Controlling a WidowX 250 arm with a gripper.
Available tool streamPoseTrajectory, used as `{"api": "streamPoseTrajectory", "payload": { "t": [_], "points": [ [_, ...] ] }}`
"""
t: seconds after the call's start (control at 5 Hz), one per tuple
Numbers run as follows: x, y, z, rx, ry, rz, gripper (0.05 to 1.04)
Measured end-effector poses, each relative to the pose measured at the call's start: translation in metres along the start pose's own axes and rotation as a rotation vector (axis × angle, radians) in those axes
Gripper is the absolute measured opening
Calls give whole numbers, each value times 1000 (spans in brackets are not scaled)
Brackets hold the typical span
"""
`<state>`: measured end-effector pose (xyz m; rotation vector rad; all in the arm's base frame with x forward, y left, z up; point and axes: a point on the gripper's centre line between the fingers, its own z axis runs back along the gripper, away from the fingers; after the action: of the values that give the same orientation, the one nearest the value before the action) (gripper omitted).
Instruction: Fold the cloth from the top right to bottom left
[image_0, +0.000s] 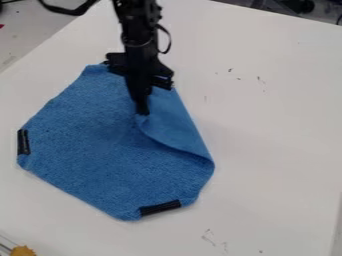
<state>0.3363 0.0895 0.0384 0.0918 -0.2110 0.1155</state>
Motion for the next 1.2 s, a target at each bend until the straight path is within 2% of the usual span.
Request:
{"api": "streamPoseTrajectory", "payload": {
  "t": [0.2, 0.4, 0.6, 0.8, 1.0, 1.2],
  "points": [
    [-18, 19, -6, 0, 24, 51, 58],
    [-32, 32, 2, 11, 21, 83, 58],
    [-39, 35, -3, 7, 18, 81, 79],
    [-35, 35, -4, 5, -16, 67, 231],
    [-32, 38, 0, 11, -4, 31, 494],
    [-27, 44, 6, 38, 19, 18, 803]
  ]
}}
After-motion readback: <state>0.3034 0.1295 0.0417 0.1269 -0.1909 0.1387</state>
